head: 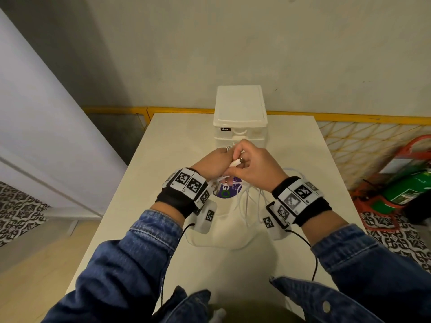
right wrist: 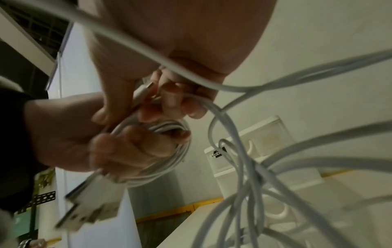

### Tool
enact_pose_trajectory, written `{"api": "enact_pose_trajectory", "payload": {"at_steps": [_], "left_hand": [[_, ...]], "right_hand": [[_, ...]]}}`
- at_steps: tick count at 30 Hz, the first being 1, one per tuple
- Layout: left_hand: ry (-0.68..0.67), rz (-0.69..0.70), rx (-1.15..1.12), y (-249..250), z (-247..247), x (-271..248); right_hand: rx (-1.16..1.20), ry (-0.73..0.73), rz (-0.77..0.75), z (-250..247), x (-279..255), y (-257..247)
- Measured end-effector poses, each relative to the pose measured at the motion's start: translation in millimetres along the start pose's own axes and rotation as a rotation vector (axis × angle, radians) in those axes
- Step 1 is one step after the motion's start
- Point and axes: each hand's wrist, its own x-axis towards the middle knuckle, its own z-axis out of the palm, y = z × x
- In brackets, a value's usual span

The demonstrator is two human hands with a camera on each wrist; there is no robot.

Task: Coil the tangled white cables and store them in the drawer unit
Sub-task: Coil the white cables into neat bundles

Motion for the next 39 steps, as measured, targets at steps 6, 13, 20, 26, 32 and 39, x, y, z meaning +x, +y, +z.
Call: {"api": "enact_pose_trajectory", "payload": {"at_steps": [6, 13, 20, 26, 32, 39], "left_hand": [[-0.255, -0.112, -0.429, 7.0, 4.8, -12.9], [-0.403, -0.060, -0.534, 12.4, -6.7, -18.5], [-0.347, -0.015, -0.651, 13.4, -19.0, -16.2], [-0.379, 0.079, -0.902, 3.4, -41.4, -16.0], [-0.027, 0.045, -0.754, -11.2, -38.1, -15.0], [0.168, 0.050, -0.977, -31.0, -60.7, -14.4]], "right_hand": [[0.008, -0.025, 0.025, -16.8, 3.2, 3.3], [-0.106, -0.002, 0.006, -36.0, 2.2, 30.9], [-0.144, 0.062, -0.045, -16.0, -6.7, 62.5], [0.147, 0.175, 0.094, -6.0, -15.7, 74.6], [0.105, 0.340, 0.094, -3.3, -18.8, 79.2], [-0.084, 0.372, 0.314, -21.2, -32.8, 103.9]]}}
